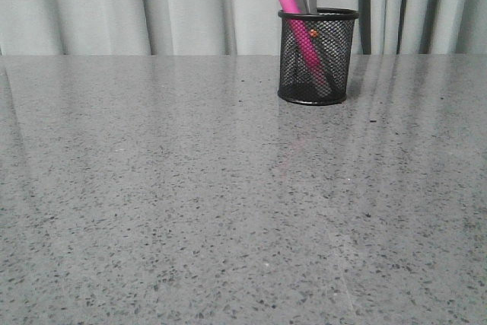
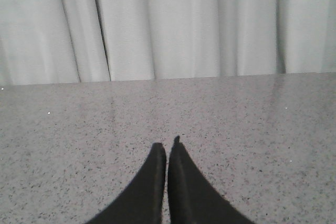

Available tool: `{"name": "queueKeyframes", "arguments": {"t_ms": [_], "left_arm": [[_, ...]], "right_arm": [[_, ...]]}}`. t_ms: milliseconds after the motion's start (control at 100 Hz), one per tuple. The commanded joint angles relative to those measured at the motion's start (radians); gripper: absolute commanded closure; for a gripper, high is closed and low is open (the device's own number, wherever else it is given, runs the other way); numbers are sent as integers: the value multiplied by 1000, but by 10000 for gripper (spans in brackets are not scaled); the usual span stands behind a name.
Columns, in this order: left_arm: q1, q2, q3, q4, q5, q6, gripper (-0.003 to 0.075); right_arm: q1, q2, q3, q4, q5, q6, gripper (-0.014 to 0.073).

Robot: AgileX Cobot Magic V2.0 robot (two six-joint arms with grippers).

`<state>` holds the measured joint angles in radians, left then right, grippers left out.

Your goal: Put pen and scissors into bin

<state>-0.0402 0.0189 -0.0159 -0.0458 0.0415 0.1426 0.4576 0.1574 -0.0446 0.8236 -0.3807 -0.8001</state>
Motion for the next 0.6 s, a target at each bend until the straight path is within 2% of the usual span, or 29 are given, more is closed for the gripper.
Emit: {"name": "queueKeyframes", "arguments": {"t_ms": [0,80,130,590], "left_arm": [[6,-33,21,16,-68,-41,739],[6,-57,62,14,-78,-55,739],[6,-56,62,17,-42,-64,739],[8,-56,62,-25,-55,-69,739]], "right_arm": [[-3,5,-23,-21,-56,-12,670],[-3,5,-23,-21,-56,-12,670],[-3,7,-23,-21,-56,-12,670],[-3,7,-23,-21,-56,-12,670]]}}
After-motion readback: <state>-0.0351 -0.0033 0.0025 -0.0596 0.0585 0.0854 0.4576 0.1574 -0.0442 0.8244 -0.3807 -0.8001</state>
